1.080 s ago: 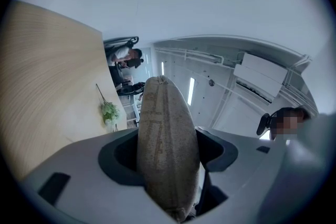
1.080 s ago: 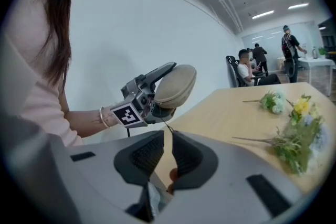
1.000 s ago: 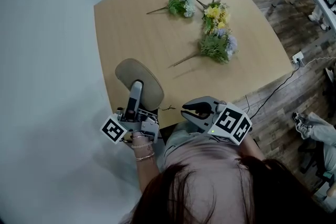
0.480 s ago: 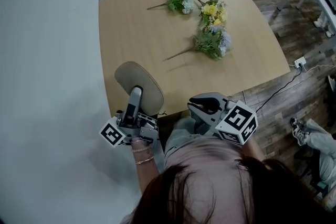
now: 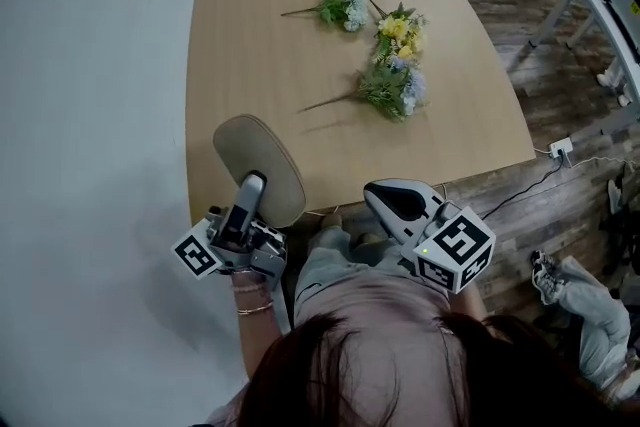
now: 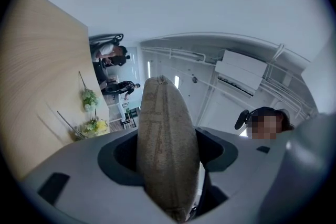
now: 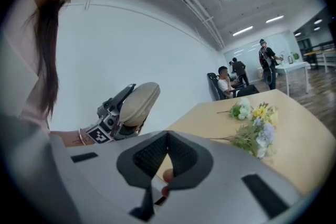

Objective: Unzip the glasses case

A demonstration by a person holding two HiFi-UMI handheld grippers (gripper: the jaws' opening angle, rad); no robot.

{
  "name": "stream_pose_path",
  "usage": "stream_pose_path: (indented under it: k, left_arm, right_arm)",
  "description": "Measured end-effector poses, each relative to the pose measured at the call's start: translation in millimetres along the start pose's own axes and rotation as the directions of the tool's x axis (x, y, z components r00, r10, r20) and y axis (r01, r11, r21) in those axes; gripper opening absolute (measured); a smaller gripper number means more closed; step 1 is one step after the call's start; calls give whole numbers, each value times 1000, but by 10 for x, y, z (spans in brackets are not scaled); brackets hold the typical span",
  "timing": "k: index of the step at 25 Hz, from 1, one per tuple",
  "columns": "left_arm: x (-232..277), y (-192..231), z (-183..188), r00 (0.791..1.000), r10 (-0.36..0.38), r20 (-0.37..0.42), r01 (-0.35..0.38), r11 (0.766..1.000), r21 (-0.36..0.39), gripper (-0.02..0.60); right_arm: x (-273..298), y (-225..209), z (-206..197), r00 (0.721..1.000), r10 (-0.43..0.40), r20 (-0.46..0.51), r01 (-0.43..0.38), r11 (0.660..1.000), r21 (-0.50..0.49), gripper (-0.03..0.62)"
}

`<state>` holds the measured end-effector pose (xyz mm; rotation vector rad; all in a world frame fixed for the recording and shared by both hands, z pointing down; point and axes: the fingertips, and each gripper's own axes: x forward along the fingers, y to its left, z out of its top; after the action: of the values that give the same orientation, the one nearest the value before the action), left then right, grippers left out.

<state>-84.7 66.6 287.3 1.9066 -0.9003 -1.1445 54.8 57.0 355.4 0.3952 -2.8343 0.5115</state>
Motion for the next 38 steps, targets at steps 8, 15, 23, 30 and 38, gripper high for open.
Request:
stream_pose_path:
  k: [8, 15, 23, 30, 38]
  left_arm:
    - [115, -316, -217, 998, -63, -31, 64, 997, 32, 282]
    - [135, -391, -251, 998, -68, -14, 69, 997, 22, 282]
    - [58, -353, -299, 1000, -27, 9, 27, 999, 38, 282]
    - [84, -373, -287, 1000, -25, 12, 25, 999, 35, 282]
    - [72, -279, -242, 1000, -26, 5, 26, 999, 20, 282]
  right_arm:
    - [-221, -176, 123, 995, -93, 37, 93, 996, 5, 15]
    - [-305, -261, 222, 988, -130, 78, 127, 991, 43, 15]
    - [-269, -301, 229, 990, -113, 87, 111, 994, 21, 15]
    - [-217, -310, 264, 988, -122, 99, 121, 992, 21, 15]
    - [-177, -396, 294, 976, -188, 110, 185, 982, 32, 15]
